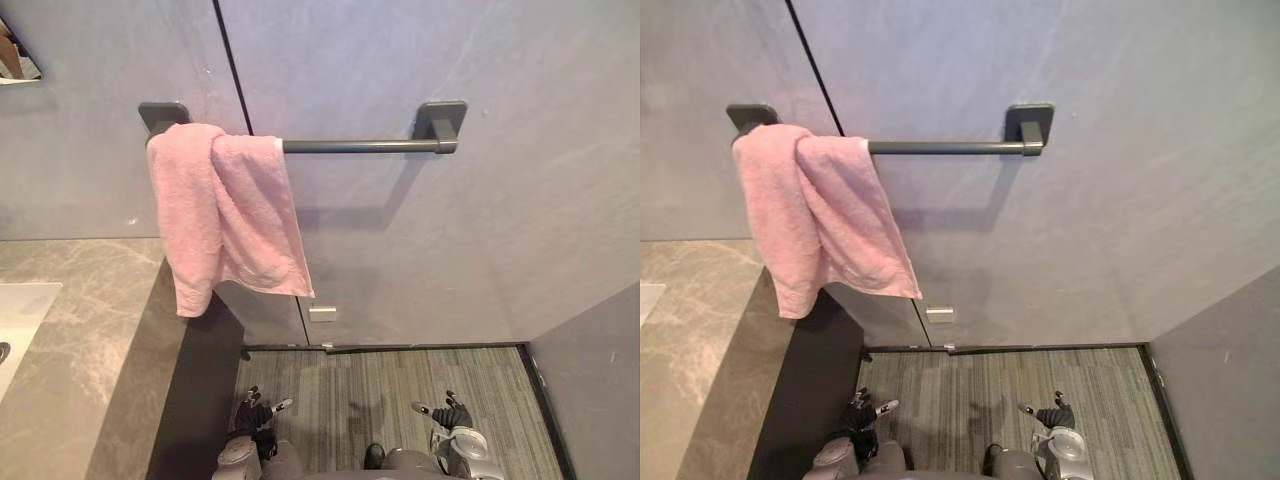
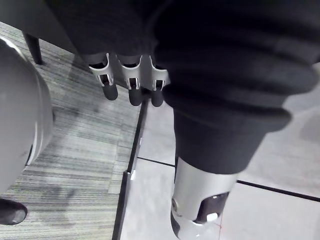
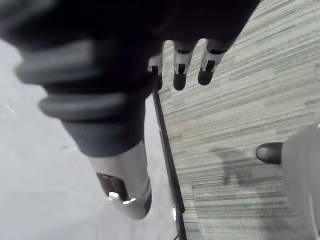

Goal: Organize washtable

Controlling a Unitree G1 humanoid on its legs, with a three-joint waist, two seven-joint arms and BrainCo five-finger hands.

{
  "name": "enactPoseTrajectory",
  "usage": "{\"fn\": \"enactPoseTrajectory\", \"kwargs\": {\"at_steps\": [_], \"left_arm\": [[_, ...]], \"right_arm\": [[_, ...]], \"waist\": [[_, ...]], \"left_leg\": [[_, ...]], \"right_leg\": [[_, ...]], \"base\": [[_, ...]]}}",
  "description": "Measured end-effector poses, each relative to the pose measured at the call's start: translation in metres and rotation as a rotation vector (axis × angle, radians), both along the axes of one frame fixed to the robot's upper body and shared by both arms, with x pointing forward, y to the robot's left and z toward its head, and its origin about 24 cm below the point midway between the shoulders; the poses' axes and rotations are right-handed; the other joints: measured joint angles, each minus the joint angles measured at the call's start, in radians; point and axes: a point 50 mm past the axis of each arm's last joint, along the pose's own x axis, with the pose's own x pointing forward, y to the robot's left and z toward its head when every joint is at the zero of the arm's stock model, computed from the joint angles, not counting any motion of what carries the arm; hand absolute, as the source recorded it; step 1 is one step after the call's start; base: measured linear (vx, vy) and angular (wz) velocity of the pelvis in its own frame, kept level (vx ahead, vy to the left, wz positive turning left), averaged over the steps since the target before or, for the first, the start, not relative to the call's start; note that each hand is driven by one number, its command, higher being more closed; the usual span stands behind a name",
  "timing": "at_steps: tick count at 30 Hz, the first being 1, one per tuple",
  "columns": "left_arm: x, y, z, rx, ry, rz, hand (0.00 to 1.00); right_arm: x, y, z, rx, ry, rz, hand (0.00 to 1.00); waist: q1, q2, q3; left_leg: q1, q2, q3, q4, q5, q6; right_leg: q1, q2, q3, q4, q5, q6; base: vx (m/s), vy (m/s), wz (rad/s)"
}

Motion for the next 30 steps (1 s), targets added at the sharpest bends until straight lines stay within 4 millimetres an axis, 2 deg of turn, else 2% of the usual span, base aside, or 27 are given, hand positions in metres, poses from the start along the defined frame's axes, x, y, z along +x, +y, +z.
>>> {"fn": "enactPoseTrajectory", "kwargs": {"at_steps": [3,8,12,16,18,20,21,23,26,30], "left_arm": [[-0.009,0.006,-0.004,0.015,0.037,-0.002,0.00],[-0.021,0.017,-0.008,0.041,0.077,-0.002,0.00],[-0.025,0.019,-0.009,0.055,0.095,-0.029,0.00],[-0.020,0.019,-0.005,0.064,0.062,-0.036,0.00],[-0.009,0.022,0.006,0.081,-0.020,-0.030,0.00],[0.011,0.030,0.034,0.104,-0.204,0.002,0.00],[0.014,0.032,0.041,0.109,-0.243,0.011,0.00],[0.028,0.042,0.073,0.134,-0.426,0.046,0.00],[0.038,0.046,0.096,0.152,-0.545,0.073,0.00],[0.046,0.045,0.114,0.164,-0.629,0.076,0.00]], "right_arm": [[-0.012,-0.001,-0.005,0.003,0.036,-0.011,0.00],[-0.023,0.000,-0.011,0.020,0.090,-0.030,0.00],[-0.026,-0.004,-0.012,0.011,0.102,-0.030,0.00],[-0.026,-0.014,-0.010,-0.016,0.103,-0.023,0.00],[-0.025,-0.017,-0.009,-0.029,0.102,-0.015,0.00],[-0.022,-0.020,-0.007,-0.041,0.088,-0.009,0.00],[-0.021,-0.020,-0.006,-0.044,0.084,-0.005,0.00],[-0.015,-0.020,-0.003,-0.057,0.058,0.023,0.00],[-0.012,-0.020,-0.001,-0.062,0.042,0.029,0.00],[-0.007,-0.021,0.002,-0.069,0.017,0.034,0.00]], "waist": [[-0.003,-0.004,-0.005],[-0.003,-0.005,-0.020],[-0.004,-0.006,-0.020],[-0.005,-0.012,-0.023],[-0.004,-0.015,-0.025],[-0.004,-0.017,-0.026],[-0.004,-0.017,-0.026],[-0.004,-0.017,-0.027],[0.001,-0.015,-0.029],[0.002,-0.013,-0.031]], "left_leg": [[0.064,-0.052,0.011,-0.087,0.027,0.024],[0.117,-0.090,0.003,-0.203,0.084,0.031],[0.138,-0.095,-0.013,-0.262,0.119,0.030],[0.142,-0.098,-0.034,-0.294,0.138,0.032],[0.138,-0.102,-0.044,-0.296,0.138,0.033],[0.133,-0.109,-0.057,-0.297,0.138,0.033],[0.131,-0.110,-0.058,-0.297,0.137,0.034],[0.119,-0.114,-0.068,-0.297,0.136,0.035],[0.116,-0.118,-0.085,-0.297,0.135,0.038],[0.117,-0.120,-0.125,-0.298,0.134,0.038]], "right_leg": [[0.044,-0.039,0.007,-0.050,0.021,0.033],[0.069,-0.049,0.003,-0.094,0.041,0.043],[0.069,-0.044,-0.008,-0.097,0.045,0.040],[0.066,-0.039,-0.016,-0.121,0.059,0.037],[0.067,-0.040,-0.015,-0.130,0.063,0.039],[0.066,-0.045,-0.019,-0.132,0.061,0.041],[0.065,-0.046,-0.019,-0.133,0.061,0.042],[0.059,-0.047,-0.019,-0.137,0.060,0.043],[0.061,-0.047,-0.021,-0.137,0.060,0.043],[0.073,-0.046,-0.014,-0.137,0.060,0.042]], "base": [[0.02,0.112,0.02],[-0.01,0.045,0.06],[-0.05,-0.028,0.10],[-0.06,-0.013,0.06],[-0.03,0.012,0.03],[-0.01,0.024,0.08],[0.01,0.022,0.06],[0.03,0.011,0.08],[0.06,-0.003,0.06],[0.08,-0.006,0.07]]}}
